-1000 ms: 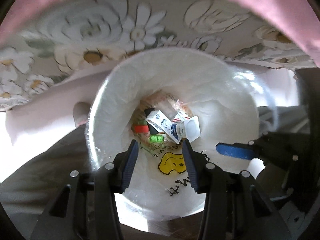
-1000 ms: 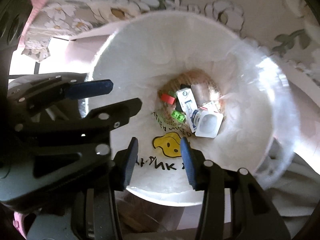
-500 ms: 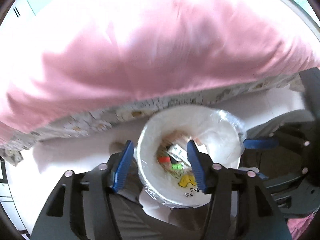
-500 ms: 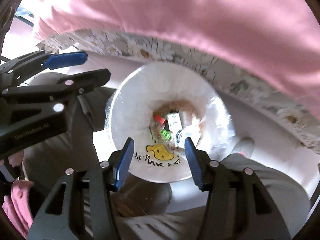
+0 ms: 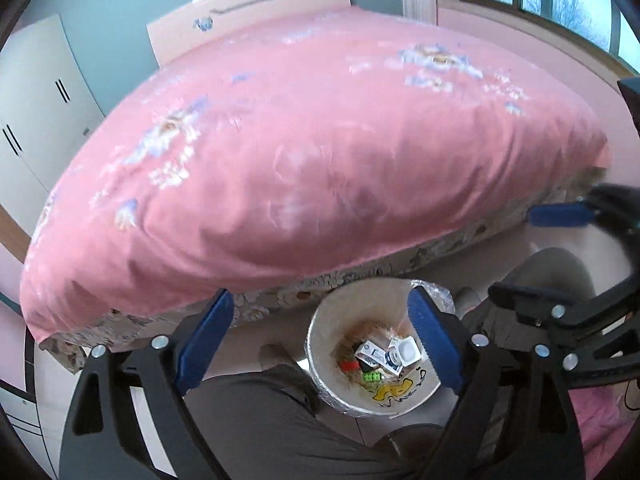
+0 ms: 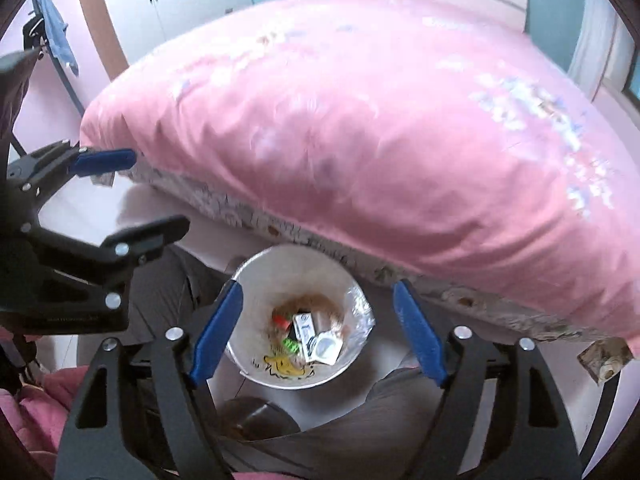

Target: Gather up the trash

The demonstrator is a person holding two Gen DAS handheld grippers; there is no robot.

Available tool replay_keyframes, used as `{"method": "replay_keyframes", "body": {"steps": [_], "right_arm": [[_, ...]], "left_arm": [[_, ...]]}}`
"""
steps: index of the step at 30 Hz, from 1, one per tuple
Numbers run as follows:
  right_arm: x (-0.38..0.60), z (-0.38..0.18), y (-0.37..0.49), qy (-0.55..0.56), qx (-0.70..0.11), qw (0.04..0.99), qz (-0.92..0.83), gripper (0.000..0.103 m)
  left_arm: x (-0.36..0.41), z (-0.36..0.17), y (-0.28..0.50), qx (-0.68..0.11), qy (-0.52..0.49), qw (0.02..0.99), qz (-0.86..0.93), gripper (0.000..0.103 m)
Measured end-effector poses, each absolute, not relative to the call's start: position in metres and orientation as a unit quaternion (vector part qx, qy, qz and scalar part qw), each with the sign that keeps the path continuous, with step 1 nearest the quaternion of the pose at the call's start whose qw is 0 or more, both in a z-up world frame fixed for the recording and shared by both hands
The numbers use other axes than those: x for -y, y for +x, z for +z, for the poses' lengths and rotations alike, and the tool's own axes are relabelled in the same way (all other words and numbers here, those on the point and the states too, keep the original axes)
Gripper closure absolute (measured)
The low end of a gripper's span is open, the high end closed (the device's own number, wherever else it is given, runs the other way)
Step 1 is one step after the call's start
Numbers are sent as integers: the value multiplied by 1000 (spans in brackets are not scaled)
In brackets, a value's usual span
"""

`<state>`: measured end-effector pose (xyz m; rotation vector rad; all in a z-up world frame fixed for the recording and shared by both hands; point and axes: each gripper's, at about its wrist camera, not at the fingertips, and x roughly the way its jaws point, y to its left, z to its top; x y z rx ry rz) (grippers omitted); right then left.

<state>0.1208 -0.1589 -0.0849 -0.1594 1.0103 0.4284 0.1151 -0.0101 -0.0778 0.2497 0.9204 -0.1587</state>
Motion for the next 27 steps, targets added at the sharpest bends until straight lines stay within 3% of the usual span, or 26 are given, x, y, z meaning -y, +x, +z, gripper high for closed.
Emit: {"method": "replay_keyframes", "body": {"steps": [11, 27], "right_arm": [[166, -44, 54, -83, -408, 900, 132, 18], [174, -33, 25, -55, -386, 916, 92, 14]], "left_arm": [[2, -40, 66, -414, 96, 901, -83, 9], [13, -34, 33, -394, 104, 911, -70, 9]]}}
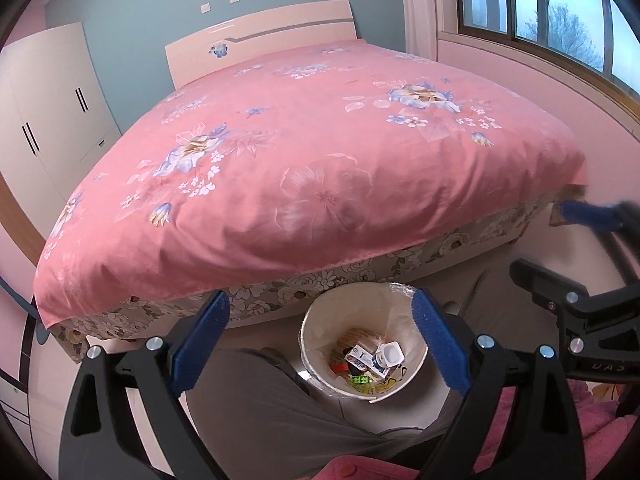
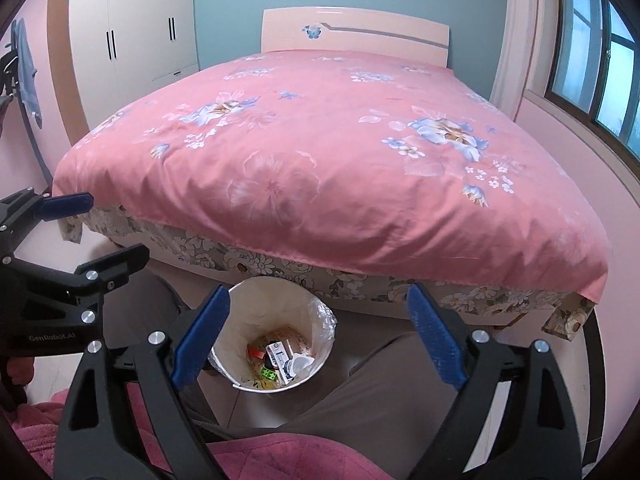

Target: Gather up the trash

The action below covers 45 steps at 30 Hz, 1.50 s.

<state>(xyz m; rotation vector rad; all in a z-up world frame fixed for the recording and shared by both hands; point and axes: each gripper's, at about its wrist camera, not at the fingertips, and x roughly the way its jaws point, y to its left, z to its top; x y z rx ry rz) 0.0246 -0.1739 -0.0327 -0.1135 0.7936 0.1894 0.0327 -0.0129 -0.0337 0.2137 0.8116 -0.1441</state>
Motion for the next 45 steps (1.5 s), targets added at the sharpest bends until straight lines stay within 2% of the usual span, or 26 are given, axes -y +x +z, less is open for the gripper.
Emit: {"method": "replay_keyframes", "body": {"steps": [45], "right_arm": [[174, -28, 23, -47, -381, 919, 94, 14]], "left_arm": [[16, -21, 29, -376, 106, 918, -71, 9]]}}
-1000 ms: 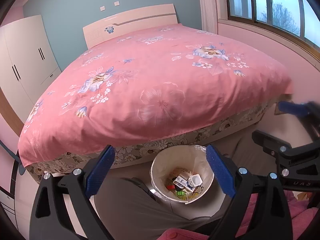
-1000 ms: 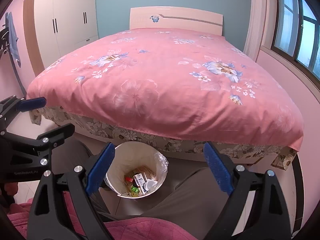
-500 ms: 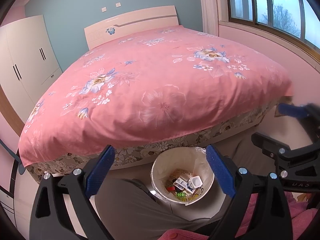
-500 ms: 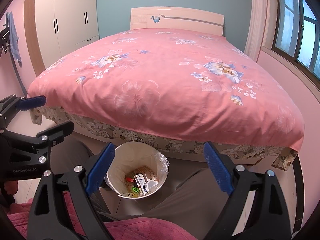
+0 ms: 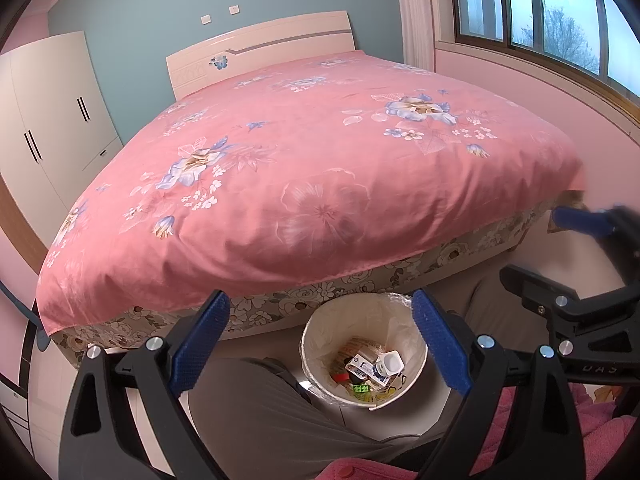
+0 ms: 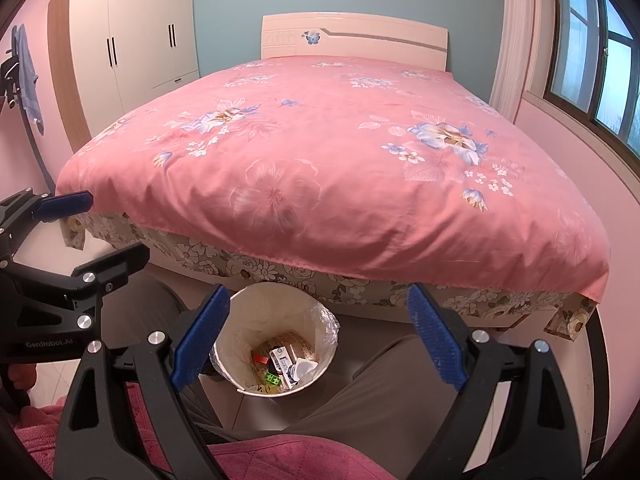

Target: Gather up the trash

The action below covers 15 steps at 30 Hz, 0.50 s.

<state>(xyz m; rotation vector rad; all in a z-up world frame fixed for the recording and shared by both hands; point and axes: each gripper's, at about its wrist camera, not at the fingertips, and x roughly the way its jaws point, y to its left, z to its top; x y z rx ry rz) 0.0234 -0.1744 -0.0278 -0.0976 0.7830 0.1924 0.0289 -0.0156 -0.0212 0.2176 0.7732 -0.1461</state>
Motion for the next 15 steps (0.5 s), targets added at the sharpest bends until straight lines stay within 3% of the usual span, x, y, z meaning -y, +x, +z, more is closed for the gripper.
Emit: {"method": "replay_keyframes", "body": {"steps": [15], "right_arm": [[172, -29, 23, -48, -382, 918, 94, 14]], "left_arm": [[15, -23, 29, -378, 106, 917, -72, 9]]}}
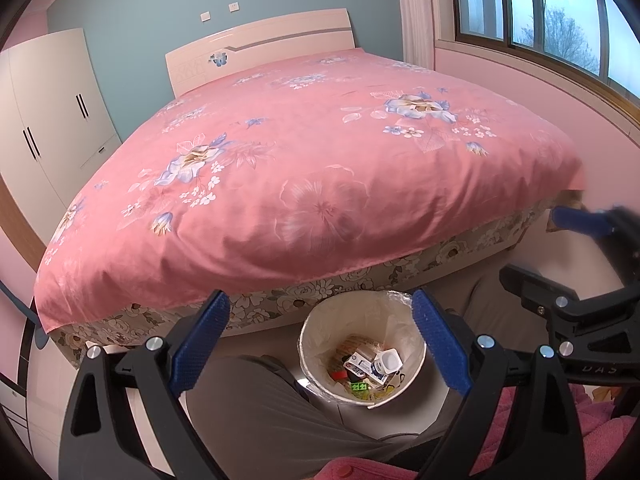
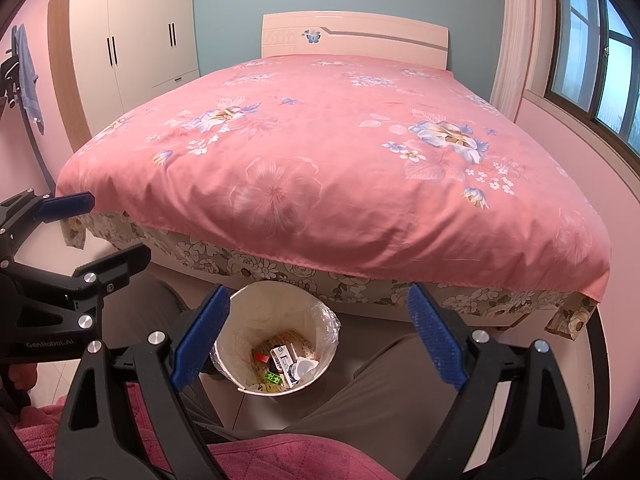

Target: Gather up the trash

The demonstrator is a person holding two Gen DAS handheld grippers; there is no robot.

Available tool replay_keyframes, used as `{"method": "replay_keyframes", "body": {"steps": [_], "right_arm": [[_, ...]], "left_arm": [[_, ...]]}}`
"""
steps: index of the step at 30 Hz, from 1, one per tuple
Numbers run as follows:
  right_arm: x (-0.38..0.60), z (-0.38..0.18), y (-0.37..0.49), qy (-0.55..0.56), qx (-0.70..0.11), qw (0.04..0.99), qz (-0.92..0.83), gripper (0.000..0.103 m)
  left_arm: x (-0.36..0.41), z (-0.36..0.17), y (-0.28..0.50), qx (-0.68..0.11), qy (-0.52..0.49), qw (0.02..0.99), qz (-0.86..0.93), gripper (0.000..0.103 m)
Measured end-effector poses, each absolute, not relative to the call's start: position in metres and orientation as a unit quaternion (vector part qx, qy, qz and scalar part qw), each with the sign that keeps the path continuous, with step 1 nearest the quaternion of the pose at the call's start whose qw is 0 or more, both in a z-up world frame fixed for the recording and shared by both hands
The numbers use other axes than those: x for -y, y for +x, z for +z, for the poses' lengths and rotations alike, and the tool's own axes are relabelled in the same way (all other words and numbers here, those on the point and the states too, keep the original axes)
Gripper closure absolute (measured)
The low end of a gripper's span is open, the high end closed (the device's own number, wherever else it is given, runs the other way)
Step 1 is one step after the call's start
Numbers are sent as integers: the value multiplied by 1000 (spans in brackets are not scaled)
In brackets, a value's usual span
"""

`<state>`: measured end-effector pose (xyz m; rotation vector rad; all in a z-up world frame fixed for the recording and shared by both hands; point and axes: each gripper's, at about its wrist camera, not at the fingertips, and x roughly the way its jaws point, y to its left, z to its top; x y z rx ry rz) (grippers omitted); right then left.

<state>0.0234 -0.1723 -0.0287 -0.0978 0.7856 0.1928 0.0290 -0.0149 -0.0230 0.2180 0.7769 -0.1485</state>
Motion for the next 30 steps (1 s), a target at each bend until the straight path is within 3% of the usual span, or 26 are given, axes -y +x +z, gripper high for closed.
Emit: {"method": "replay_keyframes", "body": {"steps": [30], "right_arm": [[173, -34, 18, -41, -384, 918, 91, 14]], "left_arm": [[15, -27, 28, -383, 102, 915, -74, 9]]}}
